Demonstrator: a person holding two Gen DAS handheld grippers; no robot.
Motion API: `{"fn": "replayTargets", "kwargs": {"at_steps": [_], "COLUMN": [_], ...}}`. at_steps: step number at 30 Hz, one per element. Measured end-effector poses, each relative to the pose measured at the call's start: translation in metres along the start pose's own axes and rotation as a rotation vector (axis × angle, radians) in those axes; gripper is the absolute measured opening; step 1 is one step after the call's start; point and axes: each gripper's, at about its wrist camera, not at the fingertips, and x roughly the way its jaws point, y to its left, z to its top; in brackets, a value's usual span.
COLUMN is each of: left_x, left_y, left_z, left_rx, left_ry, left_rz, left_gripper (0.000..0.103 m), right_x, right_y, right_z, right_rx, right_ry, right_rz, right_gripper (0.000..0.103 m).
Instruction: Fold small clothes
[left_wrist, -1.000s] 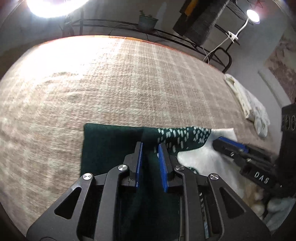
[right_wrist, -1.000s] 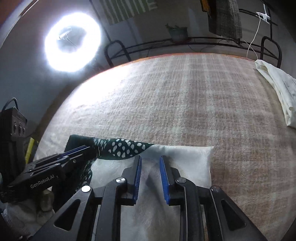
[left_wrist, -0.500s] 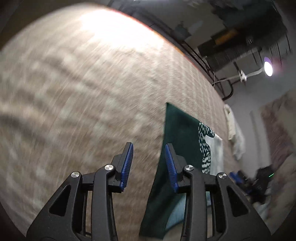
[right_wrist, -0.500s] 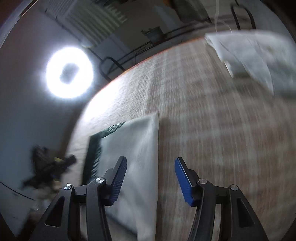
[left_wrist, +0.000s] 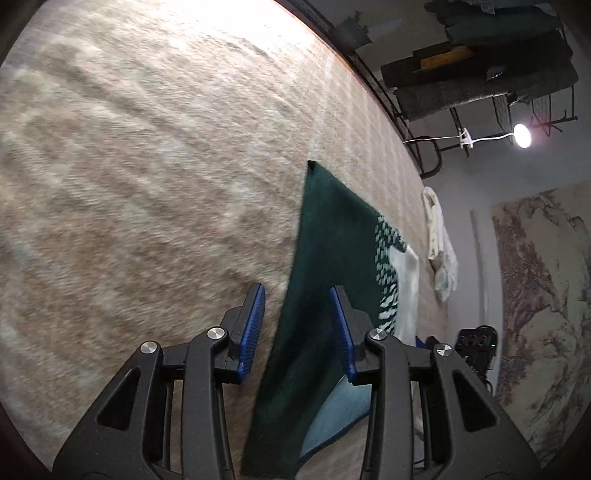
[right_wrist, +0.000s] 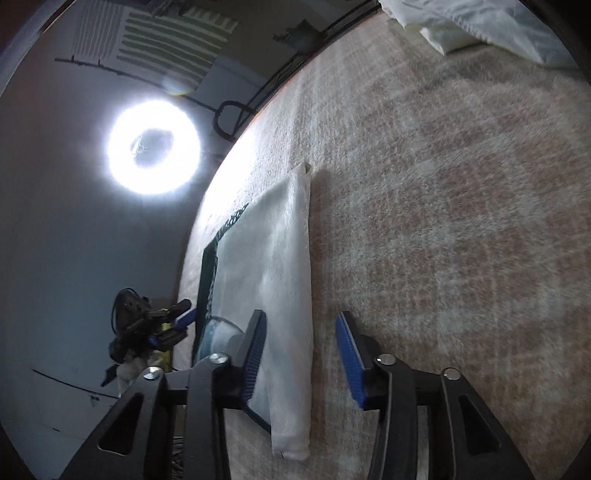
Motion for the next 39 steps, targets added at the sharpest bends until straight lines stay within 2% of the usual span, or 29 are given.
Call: {"fn": "replayTargets", "kwargs": {"at_steps": [6,10,12,14,16,19,22,28,33,35,36,37,38,39], "left_x": [0.013,0.021,0.025,0.028,0.028,0.025,0.023,0.017,0.017,0.018,0.019,0.019,0.019,0.019], "left_y": [-0.018,-0.030,-0.034,-0.036,-0.044,-0.063,-0.079,-0.093,-0.076,-0.063,-0.058,-0.052,-0.049,-0.045], "left_z": [0.003,0.000,-0.002,-0.005,-0.010,-0.017,-0.023,-0.028,-0.022,-0.019,-0.018,-0.017,-0.016,-0.015], "left_rx": [0.043,0.064,0.074,0.086,0.128,0.211,0.252,0.263,0.235,0.198,0.174,0.160,0.150,0.144], "left_ry": [-0.015,-0.033,-0.033,-0.032,-0.055,-0.088,-0.109,-0.128,-0.116,-0.095,-0.081,-0.070,-0.066,-0.064], "left_rz": [0.011,0.036,0.057,0.084,0.124,0.166,0.158,0.143,0.166,0.152,0.156,0.155,0.152,0.149], "left_gripper": [0.035,0.033,0.015,0.008,0.006,0.003,0.003,0.002,0.003,0.003,0.011,0.017,0.030,0.037], "right_x": [0.032,0.050,0.057,0.061,0.063,0.063,0.065,0.062,0.062,0.066,0.067,0.070,0.071,0.070], "right_y": [0.002,0.017,0.024,0.031,0.036,0.050,0.073,0.114,0.110,0.104,0.097,0.093,0.089,0.084], "right_z": [0.015,0.021,0.022,0.023,0.022,0.019,0.018,0.015,0.016,0.017,0.017,0.019,0.020,0.021], "right_rx": [0.002,-0.024,-0.032,-0.044,-0.062,-0.105,-0.168,-0.296,-0.296,-0.283,-0.267,-0.254,-0.246,-0.238], "right_ry": [0.018,0.032,0.030,0.028,0.030,0.019,0.003,-0.034,-0.038,-0.020,-0.005,0.005,0.008,-0.001], "right_rz": [0.059,0.045,0.025,0.003,-0.047,-0.104,-0.154,-0.215,-0.229,-0.217,-0.211,-0.217,-0.219,-0.227], "right_gripper": [0.024,0.023,0.021,0.012,0.003,0.002,0.001,0.001,0.001,0.005,0.012,0.032,0.039,0.042]}}
